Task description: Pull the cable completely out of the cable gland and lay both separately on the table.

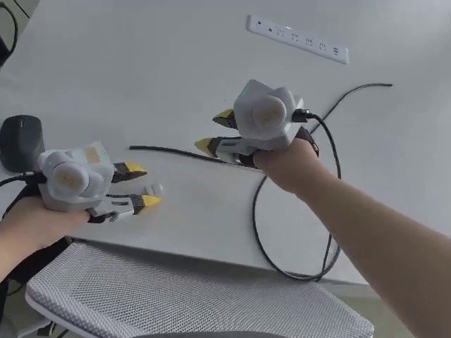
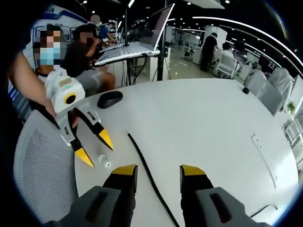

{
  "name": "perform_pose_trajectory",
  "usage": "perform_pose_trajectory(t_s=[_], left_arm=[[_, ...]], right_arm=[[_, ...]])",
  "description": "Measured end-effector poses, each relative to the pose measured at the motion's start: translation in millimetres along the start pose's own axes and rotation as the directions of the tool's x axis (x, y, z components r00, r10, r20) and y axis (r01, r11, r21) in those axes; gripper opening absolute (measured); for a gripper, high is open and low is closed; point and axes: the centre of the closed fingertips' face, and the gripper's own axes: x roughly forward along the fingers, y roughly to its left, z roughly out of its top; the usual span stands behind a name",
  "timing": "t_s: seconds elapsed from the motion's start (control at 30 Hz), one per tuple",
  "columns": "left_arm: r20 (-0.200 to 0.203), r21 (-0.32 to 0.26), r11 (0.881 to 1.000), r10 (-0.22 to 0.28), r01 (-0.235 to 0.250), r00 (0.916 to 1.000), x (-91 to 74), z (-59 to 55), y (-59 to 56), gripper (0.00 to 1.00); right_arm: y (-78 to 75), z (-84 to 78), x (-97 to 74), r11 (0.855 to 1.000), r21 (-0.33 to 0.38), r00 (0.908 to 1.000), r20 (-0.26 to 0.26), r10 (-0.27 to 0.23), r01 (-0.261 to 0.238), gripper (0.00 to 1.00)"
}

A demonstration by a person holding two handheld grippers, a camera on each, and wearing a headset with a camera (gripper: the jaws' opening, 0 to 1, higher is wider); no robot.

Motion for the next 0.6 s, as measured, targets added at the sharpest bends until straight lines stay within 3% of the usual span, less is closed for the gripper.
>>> perform_pose_trajectory(t_s=[0.1,0.3,0.4,0.6], left_arm=[[-0.013,-0.018,1.000,0.003,-0.003,0.9999,-2.5,-1.1,-2.4,0.41],[0.045,-0.063,0.998,0.000,0.003,0.9990,-12.7,16.6,-9.3,0.49],[0.053,-0.073,0.997,0.021,-0.017,0.9984,-18.5,20.4,-5.7,0.56],[0.073,-0.098,0.995,0.007,0.000,0.9973,-30.8,30.5,-10.6,0.62]], right_arm=[[-2.6,-2.7,-19.4,0.999,0.035,0.9993,0.029,-0.022,0.021,0.36],[-5.2,-9.0,-57.0,0.994,0.095,0.9944,0.082,-0.066,0.058,0.39],[-8.0,-13.4,-72.4,0.989,0.127,0.9909,0.100,-0.090,0.077,0.41],[-8.9,-32.4,-102.2,0.981,0.168,0.9848,0.125,-0.121,0.099,0.47]])
